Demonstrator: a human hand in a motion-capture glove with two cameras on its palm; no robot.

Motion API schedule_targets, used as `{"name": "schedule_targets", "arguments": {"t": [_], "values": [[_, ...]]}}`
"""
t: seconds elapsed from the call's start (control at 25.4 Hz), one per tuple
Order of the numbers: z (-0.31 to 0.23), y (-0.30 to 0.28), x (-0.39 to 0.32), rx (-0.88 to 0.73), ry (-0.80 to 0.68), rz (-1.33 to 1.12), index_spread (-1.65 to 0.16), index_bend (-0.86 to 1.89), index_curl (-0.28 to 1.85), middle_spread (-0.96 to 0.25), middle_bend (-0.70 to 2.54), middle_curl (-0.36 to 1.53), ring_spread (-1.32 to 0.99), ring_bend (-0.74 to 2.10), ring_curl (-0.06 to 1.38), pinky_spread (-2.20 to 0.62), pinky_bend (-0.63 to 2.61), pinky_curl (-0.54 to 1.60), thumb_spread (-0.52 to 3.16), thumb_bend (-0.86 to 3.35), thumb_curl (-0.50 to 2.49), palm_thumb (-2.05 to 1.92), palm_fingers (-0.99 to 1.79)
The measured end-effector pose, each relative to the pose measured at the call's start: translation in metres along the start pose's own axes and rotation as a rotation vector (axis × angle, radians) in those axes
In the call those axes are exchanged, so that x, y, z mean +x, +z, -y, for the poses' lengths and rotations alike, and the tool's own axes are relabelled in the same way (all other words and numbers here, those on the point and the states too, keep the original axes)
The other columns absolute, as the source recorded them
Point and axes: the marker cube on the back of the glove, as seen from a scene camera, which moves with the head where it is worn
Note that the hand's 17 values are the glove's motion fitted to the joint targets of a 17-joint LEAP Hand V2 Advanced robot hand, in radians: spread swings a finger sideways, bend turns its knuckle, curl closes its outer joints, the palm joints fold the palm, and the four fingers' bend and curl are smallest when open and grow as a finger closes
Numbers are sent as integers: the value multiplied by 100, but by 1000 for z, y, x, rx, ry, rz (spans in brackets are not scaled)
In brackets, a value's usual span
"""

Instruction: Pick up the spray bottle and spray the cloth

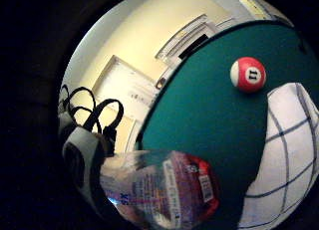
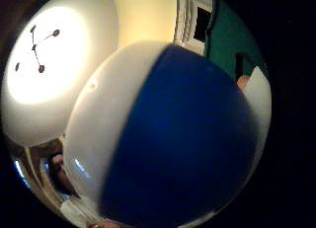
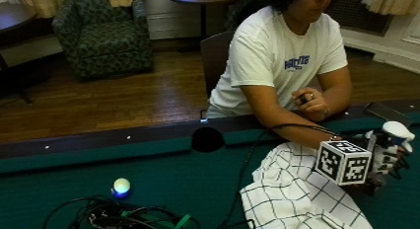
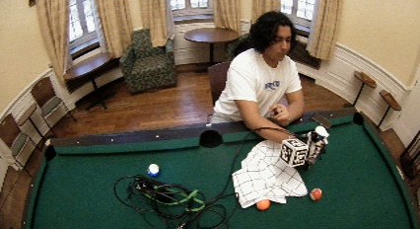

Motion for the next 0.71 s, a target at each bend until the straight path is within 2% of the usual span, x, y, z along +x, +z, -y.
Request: {"name": "schedule_targets", "arguments": {"t": [0.35, 0.71], "values": [[0, 4, 3, -70, 19, 28, -27, 31, 60, -22, 60, 52, -21, 67, 47, -30, 42, 39, 18, -3, 81, 91, 138], [-5, 4, 11, -258, 64, 51, -28, 25, 59, -22, 59, 52, -21, 62, 45, -29, 44, 39, 26, -3, 81, 91, 130]]}}
